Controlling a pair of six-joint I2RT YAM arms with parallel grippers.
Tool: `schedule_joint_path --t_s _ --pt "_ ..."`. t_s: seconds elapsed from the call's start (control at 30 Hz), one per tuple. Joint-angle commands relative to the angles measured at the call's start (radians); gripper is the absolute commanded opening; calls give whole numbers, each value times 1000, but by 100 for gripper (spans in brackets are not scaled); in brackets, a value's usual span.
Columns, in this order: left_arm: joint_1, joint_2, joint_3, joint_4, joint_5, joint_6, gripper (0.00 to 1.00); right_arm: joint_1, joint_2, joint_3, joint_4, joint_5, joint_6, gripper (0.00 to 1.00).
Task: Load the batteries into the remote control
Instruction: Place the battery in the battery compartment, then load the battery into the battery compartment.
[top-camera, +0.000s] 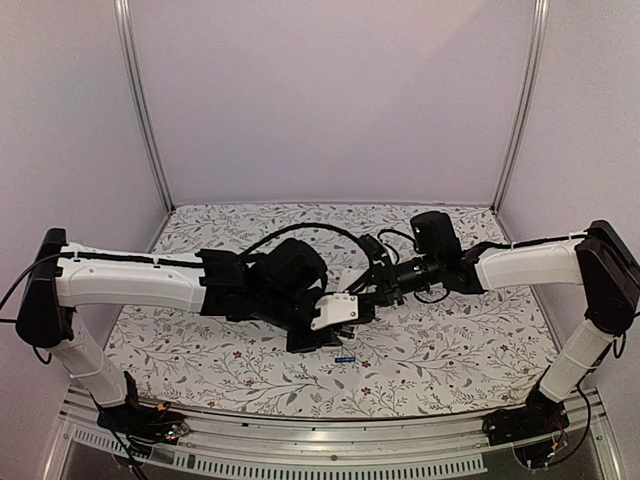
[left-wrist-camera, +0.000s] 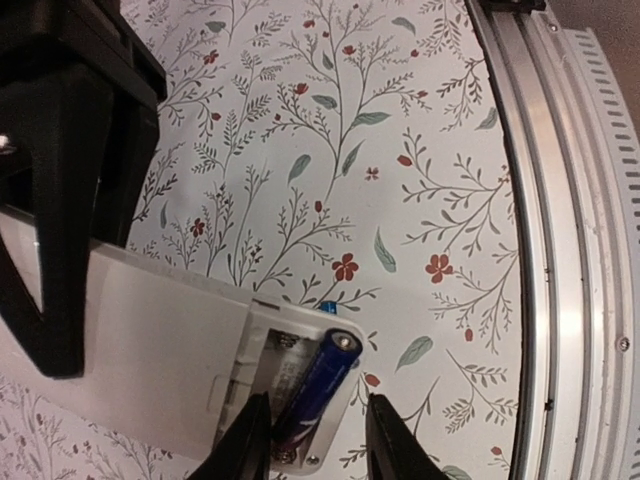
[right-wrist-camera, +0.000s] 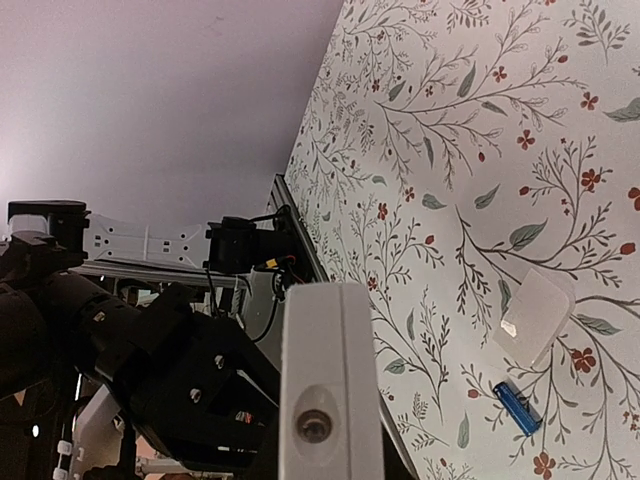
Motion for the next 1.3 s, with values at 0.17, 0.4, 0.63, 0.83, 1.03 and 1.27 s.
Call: schedule_joint_path --t_s 0.17,0.4,0.63,0.83,1.03,1.27 --pt "-8 -16 14 19 -62 -57 43 9 25 25 30 -34 12 0" --pt "-7 -121 -34 82 -67 -97 62 2 36 18 31 -27 13 0" --pt "12 -222 -101 98 -47 -169 62 0 38 19 34 -26 17 0" --pt "83 -287 -202 165 -17 -320 62 1 37 18 46 -30 25 0" --pt "157 -295 -270 275 0 -700 97 0 33 22 54 -22 30 0" --pt "151 -218 -309 384 199 -919 100 -1 34 25 80 -26 49 0"
